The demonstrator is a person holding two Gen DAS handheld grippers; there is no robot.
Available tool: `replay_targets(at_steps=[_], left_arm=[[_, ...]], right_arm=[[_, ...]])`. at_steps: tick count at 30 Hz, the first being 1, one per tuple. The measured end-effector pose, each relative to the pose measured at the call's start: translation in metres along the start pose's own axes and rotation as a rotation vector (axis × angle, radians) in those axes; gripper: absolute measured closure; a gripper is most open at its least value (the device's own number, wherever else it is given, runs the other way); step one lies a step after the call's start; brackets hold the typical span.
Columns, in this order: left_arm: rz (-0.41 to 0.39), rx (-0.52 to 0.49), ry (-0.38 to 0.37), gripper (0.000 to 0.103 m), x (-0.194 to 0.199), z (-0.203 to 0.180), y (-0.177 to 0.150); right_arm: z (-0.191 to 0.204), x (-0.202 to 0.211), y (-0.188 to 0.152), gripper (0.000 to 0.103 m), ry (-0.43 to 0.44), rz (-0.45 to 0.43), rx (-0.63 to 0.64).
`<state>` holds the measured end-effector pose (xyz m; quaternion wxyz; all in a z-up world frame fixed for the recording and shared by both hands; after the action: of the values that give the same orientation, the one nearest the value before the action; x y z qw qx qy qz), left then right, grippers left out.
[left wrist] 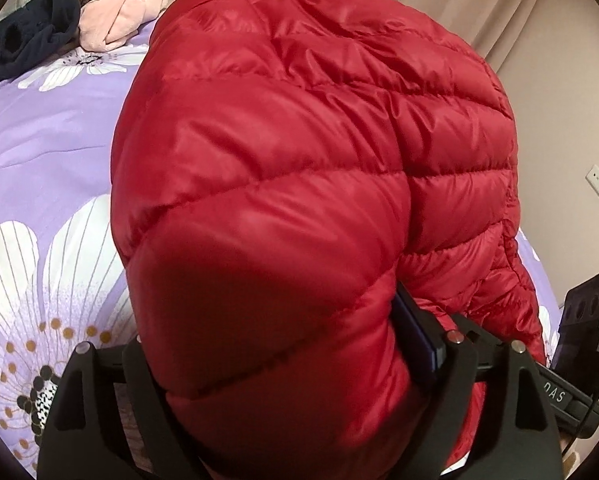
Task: Fold large clothes
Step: 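Lower the bundle onto the sheet and open both tools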
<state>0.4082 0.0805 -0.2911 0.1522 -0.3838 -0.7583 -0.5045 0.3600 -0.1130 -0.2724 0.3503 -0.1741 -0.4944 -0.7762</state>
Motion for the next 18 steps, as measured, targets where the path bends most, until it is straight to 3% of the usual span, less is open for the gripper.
replay_targets(at_steps=[12,18], left_arm=[[-0.008,0.015,0.039,0.008,-0.037,0.009,0.026],[-0.026,0.021,0.032,0.007,-0.040,0.013,0.023]], right_arm=[[-0.007,-0.016,0.005,0.053,0.007,-0.007,-0.035],[-0.007,-0.016,0.004,0.053,0.014,-0.024,-0.032]])
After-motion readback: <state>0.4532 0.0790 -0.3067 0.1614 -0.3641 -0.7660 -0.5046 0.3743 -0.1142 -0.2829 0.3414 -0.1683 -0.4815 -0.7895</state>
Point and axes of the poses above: each gripper's, at about its wrist camera, not at the fingertips, and x roughly against the way its jaws point, z to its left, y to its top, the point moved 1 cm from there along -x, roughly the way its jaws point, and after that the axes turned 5 degrees about -y, right-handed, at the moved point
